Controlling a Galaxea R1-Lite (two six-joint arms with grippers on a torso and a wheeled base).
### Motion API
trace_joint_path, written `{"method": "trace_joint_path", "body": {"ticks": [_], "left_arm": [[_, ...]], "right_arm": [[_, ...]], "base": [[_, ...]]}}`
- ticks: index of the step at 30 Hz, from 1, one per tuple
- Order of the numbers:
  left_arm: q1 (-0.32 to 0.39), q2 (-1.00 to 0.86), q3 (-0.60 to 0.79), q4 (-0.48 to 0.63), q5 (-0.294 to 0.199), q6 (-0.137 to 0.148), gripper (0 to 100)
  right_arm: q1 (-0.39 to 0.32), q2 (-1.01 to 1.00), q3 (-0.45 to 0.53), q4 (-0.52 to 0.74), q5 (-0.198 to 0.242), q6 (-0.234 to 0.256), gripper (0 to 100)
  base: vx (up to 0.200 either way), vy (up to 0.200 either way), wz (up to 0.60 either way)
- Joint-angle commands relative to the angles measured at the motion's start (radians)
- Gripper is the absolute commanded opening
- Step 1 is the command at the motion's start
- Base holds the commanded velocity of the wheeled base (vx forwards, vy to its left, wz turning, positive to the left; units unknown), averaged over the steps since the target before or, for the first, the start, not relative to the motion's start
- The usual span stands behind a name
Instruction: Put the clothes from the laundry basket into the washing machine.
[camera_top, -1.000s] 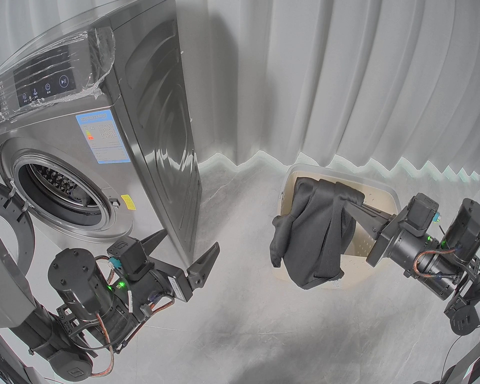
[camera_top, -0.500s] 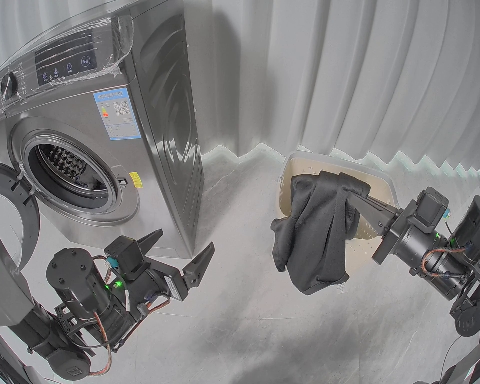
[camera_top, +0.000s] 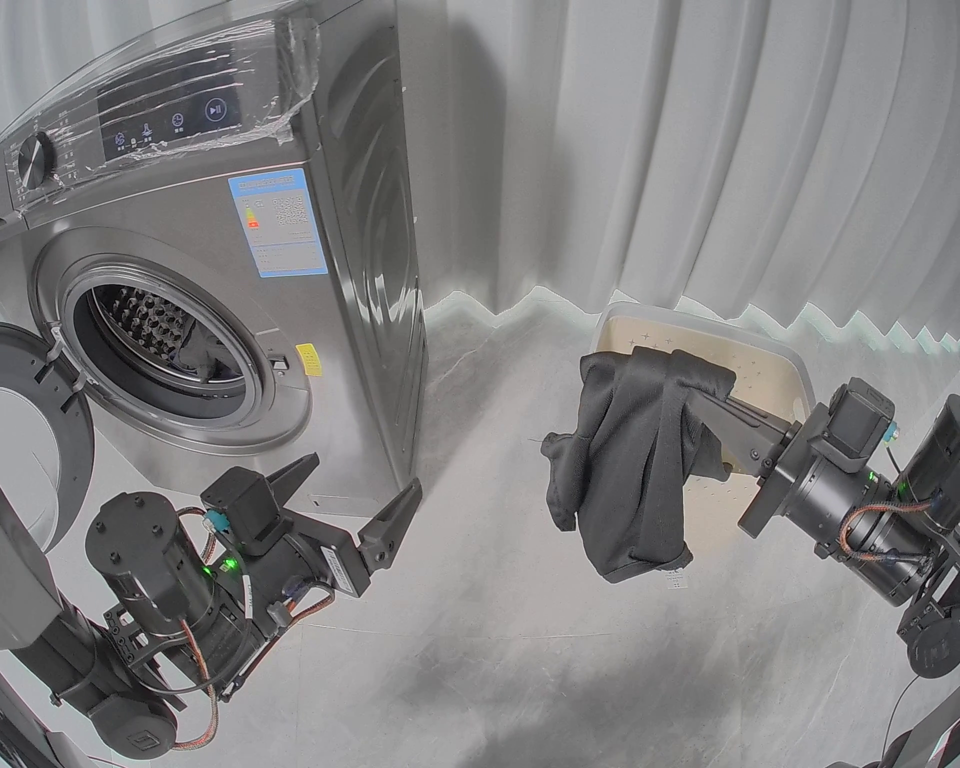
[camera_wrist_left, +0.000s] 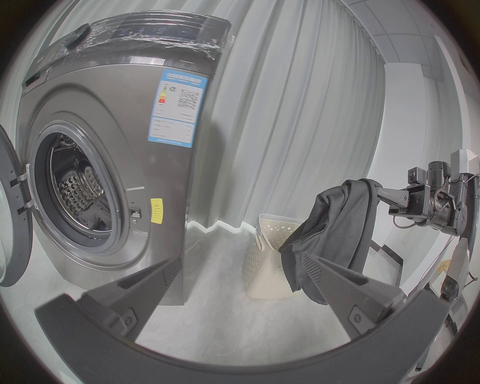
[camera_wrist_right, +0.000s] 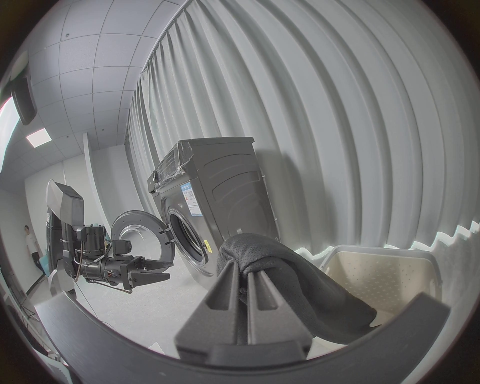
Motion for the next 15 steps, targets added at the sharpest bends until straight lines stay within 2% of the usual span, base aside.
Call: {"method": "trace_joint_path", "body": {"ticks": [1, 15], "left_arm": [[-0.002, -0.002, 0.003, -0.001, 0.000, 0.000, 100], [-0.002, -0.002, 0.010, -0.002, 0.000, 0.000, 100]], "right_arm": [[0.002, 0.006, -0.001, -0.001, 0.000, 0.000, 0], [0.047, 0.013, -0.006, -0.004, 0.000, 0.003, 0]], "base": [[0.000, 0.200, 0.00], [0.000, 0.200, 0.00]]}}
